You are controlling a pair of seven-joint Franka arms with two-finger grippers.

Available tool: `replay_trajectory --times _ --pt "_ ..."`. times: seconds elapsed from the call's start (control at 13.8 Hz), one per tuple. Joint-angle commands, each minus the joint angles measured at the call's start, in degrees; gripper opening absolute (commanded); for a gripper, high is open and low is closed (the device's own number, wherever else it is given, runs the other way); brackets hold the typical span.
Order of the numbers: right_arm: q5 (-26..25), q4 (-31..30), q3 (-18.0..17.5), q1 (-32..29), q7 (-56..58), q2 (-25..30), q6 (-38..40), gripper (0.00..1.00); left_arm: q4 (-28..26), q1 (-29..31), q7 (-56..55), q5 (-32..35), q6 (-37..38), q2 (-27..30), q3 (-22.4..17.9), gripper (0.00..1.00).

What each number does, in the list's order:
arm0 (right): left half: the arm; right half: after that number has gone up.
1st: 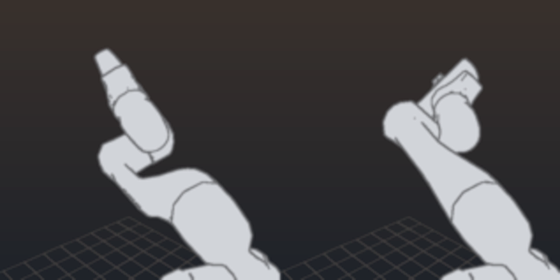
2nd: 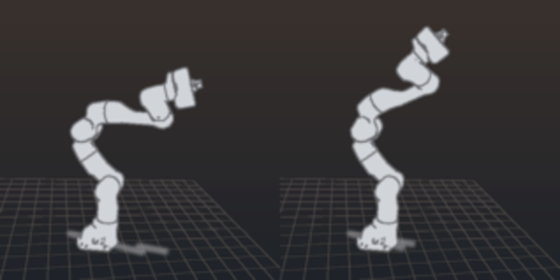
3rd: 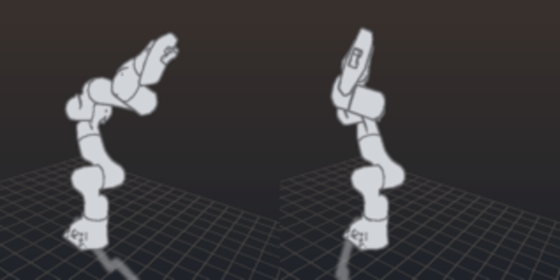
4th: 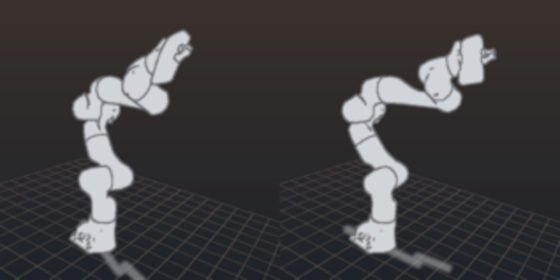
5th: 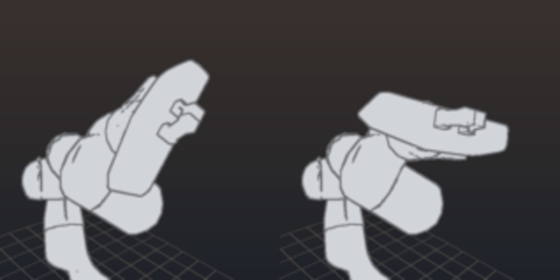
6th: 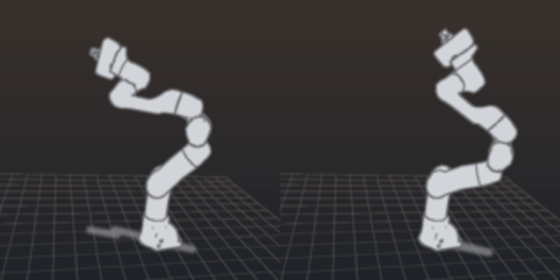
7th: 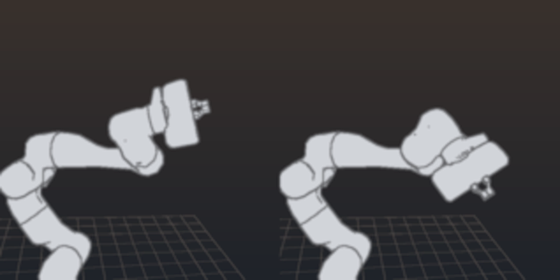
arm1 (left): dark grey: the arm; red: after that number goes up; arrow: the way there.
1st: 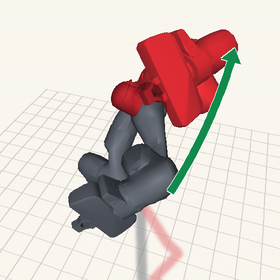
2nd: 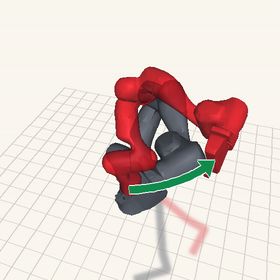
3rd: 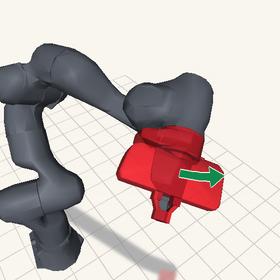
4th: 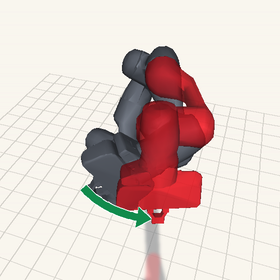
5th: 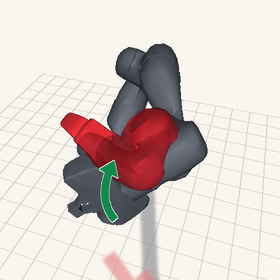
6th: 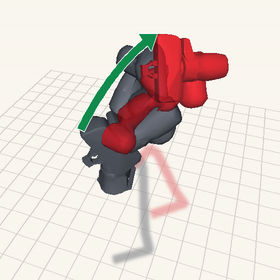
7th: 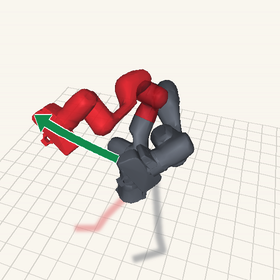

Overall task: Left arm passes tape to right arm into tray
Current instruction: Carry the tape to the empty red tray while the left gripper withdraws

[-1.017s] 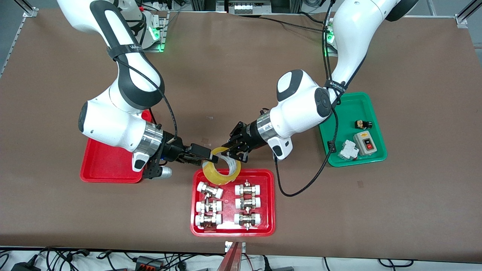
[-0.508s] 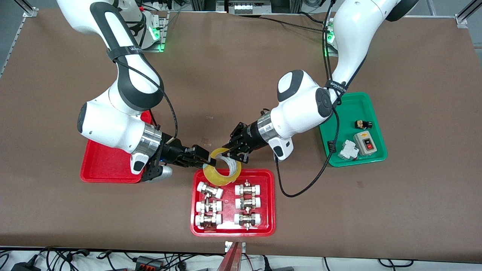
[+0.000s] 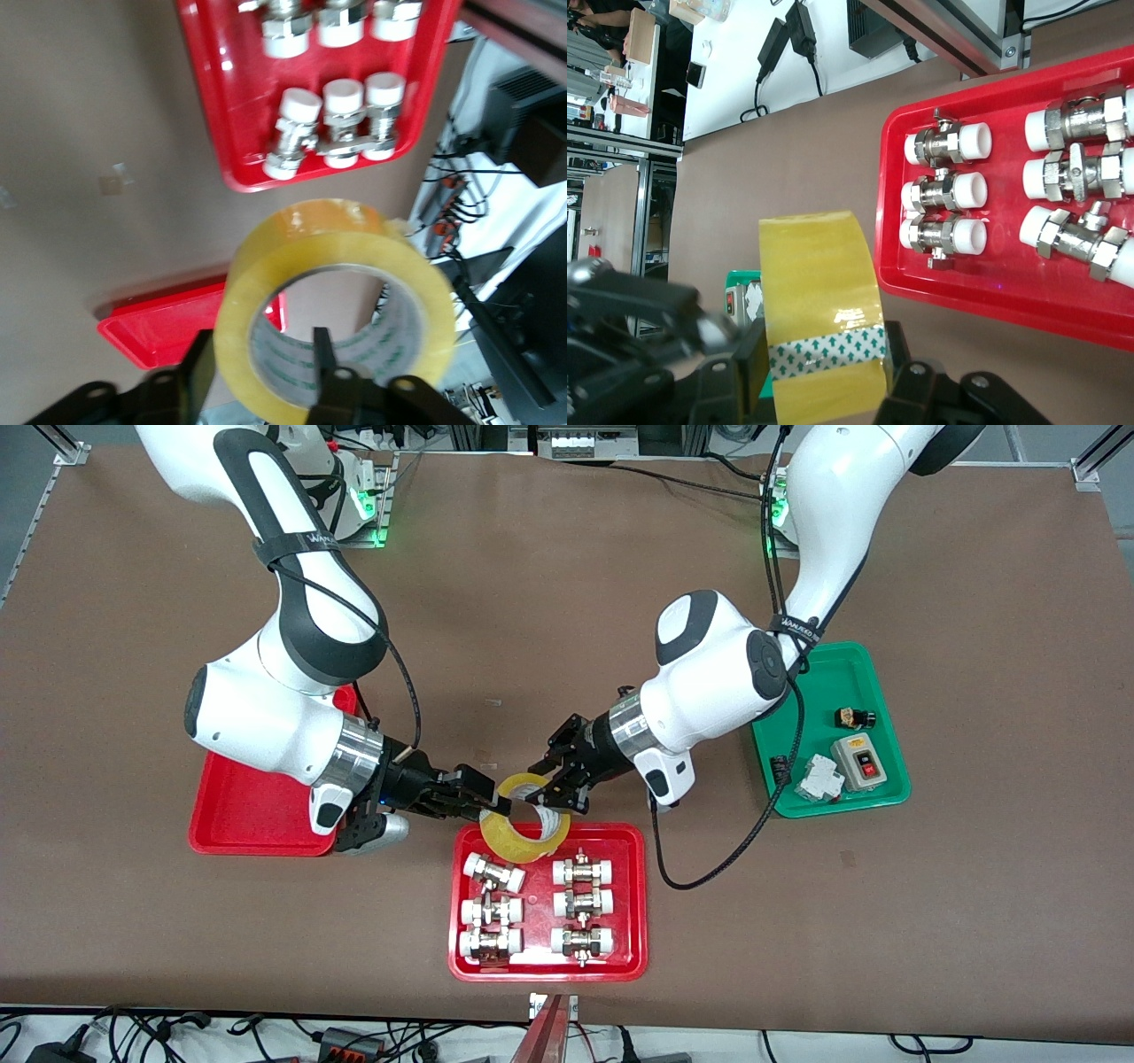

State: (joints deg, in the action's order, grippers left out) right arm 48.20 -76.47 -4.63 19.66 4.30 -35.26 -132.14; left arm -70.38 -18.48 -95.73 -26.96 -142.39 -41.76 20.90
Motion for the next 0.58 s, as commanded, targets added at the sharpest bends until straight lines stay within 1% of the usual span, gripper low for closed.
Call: replay_trajectory --times 0.0,0.07,0.15,0.22,0.29,0.36,0.44,0.51 --pt "0.58 1.85 0.06 0.29 -0.26 -0.6 -0.13 0.0 0.77 3.43 7.62 3.48 0.88 1.67 0.37 1.0" --pt "0.58 1.85 0.41 0.03 0.0 -0.6 0.39 0.0 0.77 5.62 13.14 3.93 2.28 2.46 0.55 1.0" --pt "0.58 1.85 0.59 -0.58 0.09 -0.6 0.74 0.0 0.6 7.12 19.9 4.2 6.21 3.6 -0.23 1.0" --pt "0.5 1.85 0.59 -2.24 0.18 -0.42 2.05 0.0 0.6 9.05 26.93 6.29 12.08 4.83 -0.59 1.0" --pt "0.32 1.85 0.59 -3.82 0.18 -0.42 4.24 0.0 0.69 11.94 33.61 10.57 18.23 6.41 -0.16 1.0" --pt "-0.81 1.76 0.59 -5.75 0.53 -0.42 7.13 0.0 0.77 14.67 39.86 13.92 23.86 7.04 0.72 1.0" --pt "-2.91 1.68 0.59 -8.38 1.23 -0.07 11.77 0.0 0.69 16.78 45.92 15.96 29.22 8.43 0.2 1.0" --pt "-3.98 1.59 0.59 -10.76 2.54 0.28 15.91 0.0 0.6 18.37 51.81 17.72 34.84 10.8 -0.15 1.0"
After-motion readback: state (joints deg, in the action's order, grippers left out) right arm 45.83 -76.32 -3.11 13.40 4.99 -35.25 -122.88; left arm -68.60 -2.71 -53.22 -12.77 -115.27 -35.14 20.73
